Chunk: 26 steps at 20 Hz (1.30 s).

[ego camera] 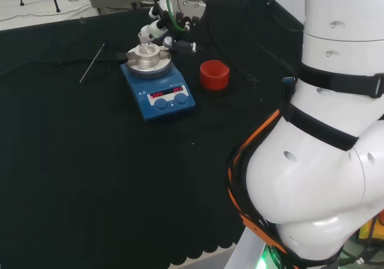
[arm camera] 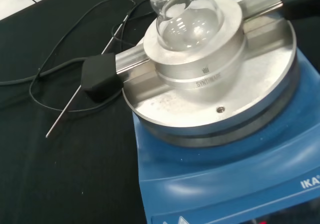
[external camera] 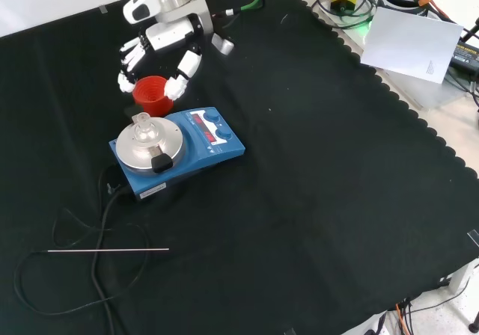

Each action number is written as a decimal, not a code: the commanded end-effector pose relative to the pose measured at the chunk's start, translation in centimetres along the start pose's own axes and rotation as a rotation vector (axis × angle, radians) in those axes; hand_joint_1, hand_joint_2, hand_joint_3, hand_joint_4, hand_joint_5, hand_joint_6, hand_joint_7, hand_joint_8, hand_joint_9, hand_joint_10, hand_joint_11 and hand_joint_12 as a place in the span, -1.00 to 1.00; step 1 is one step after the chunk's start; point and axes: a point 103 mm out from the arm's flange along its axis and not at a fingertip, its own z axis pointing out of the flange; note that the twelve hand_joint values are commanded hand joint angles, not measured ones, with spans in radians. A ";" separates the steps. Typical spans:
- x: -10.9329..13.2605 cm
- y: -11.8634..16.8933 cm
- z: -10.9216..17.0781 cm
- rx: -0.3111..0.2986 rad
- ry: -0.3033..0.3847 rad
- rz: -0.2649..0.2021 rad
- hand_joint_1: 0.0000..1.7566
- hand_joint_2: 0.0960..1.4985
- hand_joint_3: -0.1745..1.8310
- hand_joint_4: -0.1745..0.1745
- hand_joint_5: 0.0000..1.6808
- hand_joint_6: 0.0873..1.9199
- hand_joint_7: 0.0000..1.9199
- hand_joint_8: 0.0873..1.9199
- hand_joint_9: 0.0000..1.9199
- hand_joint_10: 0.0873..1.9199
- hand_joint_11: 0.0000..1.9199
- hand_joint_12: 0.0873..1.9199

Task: Turn on the heater.

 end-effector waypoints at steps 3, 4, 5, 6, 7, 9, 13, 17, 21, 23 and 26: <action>-1.7 -3.9 -1.9 0.011 -0.020 0.009 -0.11 0.29 -1.00 -0.14 -0.55 -0.94 -0.73 -0.37 -0.57 -0.34 -0.96 0.41; -1.8 -4.3 -1.8 0.013 -0.031 0.008 -0.11 0.29 -1.00 -0.14 -0.55 -0.94 -0.73 -0.37 -0.57 -0.34 -0.96 0.41; -1.8 -4.6 -1.7 0.019 -0.042 0.008 -0.12 0.29 -1.00 -0.14 -0.55 -0.94 -0.73 -0.37 -0.57 -0.34 -0.96 0.41; -2.0 -5.0 -1.6 0.032 -0.051 0.010 -0.12 0.29 -1.00 -0.14 -0.55 -0.94 -0.73 -0.37 -0.57 -0.34 -0.96 0.41; -2.1 -5.5 -1.5 0.046 -0.061 0.012 -0.12 0.29 -1.00 -0.14 -0.55 -0.94 -0.73 -0.37 -0.57 -0.34 -0.96 0.41; -2.3 -6.5 -1.4 0.063 -0.091 0.010 -0.12 0.29 -1.00 -0.13 -0.56 -0.95 -0.73 -0.37 -0.57 -0.34 -0.95 0.42; -2.7 -8.7 -1.2 0.103 -0.142 0.005 -0.11 0.30 -1.00 -0.12 -0.57 -0.99 -0.61 -0.35 -0.49 -0.34 -0.89 0.42; -3.1 -10.8 -0.8 0.134 -0.193 -0.004 -0.09 0.32 -1.00 -0.15 -0.54 -1.00 -0.35 -0.35 -0.29 -0.39 -0.73 0.40; -3.5 -12.3 -0.4 0.205 -0.240 0.015 -0.07 0.38 -1.00 -0.24 -0.49 -1.00 -0.05 -0.35 -0.01 -0.45 -0.47 0.31; -3.5 -13.0 0.0 0.233 -0.251 0.021 -0.10 0.46 -1.00 -0.20 -0.51 -1.00 0.09 -0.31 0.14 -0.45 -0.33 0.27; -3.2 -13.7 0.4 0.269 -0.309 0.017 -0.13 0.57 -1.00 -0.23 -0.54 -1.00 0.28 -0.17 0.38 -0.40 0.12 0.08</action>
